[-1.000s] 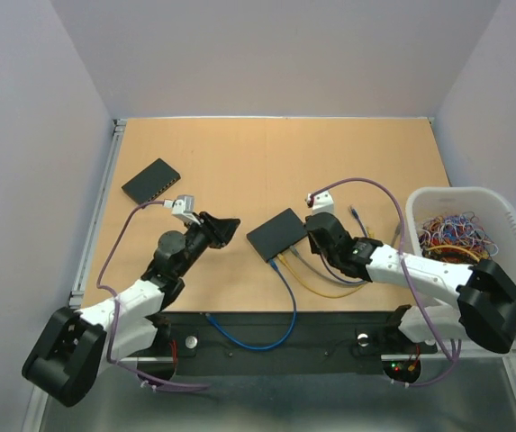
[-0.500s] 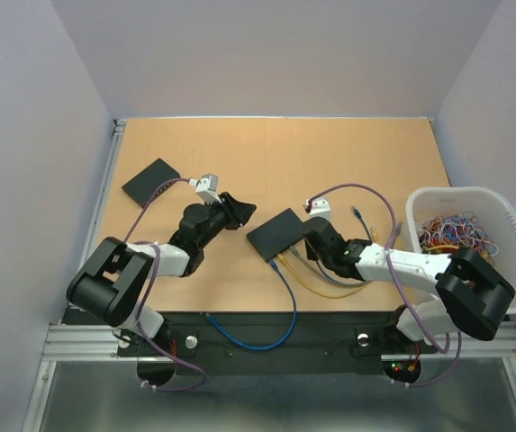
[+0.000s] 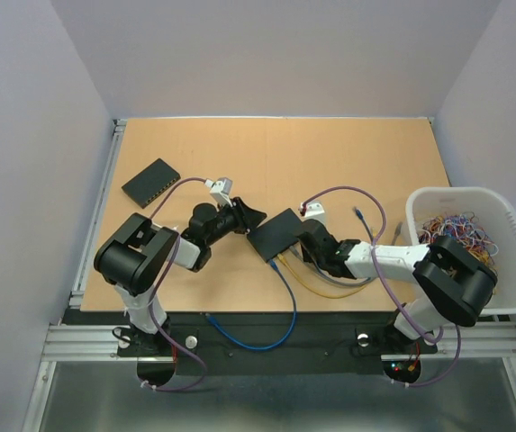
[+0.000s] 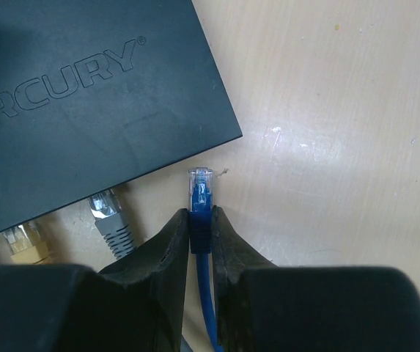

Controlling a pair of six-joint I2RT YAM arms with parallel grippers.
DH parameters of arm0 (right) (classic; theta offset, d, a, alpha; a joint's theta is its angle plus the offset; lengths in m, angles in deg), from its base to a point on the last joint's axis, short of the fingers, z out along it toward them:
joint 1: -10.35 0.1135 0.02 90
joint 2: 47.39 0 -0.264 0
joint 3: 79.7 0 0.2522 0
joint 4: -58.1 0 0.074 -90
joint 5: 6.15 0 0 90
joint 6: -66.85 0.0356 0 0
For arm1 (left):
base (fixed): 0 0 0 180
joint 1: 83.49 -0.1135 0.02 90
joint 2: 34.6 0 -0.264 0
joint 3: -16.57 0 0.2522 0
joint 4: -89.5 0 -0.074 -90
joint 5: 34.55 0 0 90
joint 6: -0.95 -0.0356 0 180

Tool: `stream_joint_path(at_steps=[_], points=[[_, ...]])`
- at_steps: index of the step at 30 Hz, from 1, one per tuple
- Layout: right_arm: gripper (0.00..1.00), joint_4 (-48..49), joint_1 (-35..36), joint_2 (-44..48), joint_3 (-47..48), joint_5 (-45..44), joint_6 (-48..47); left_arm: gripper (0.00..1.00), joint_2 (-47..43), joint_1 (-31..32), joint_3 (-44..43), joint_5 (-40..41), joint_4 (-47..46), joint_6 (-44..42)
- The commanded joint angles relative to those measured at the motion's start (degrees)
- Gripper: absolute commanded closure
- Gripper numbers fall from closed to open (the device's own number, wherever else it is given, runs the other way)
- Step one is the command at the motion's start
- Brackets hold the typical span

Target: Insert the plug into the switch port

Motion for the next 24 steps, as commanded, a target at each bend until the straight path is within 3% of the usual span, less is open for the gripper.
stream_joint_path(at_steps=[1, 13, 24], points=[[1.00, 4.5, -0.4, -0.1, 0.8, -0.1, 0.6, 0.59, 1.8, 0.2, -3.2, -2.8, -4.9, -2.0], [1.00, 5.2, -0.5, -0.2, 2.7, -2.2, -1.0, 0.59, 8.7, 2.1, -8.3, -3.4, -4.8, -4.1], [1.00, 6.2, -0.4, -0.9, 4.2, -1.6, -2.3, 0.58, 15.6, 3.4, -16.3, -10.5, -2.3, -7.3]])
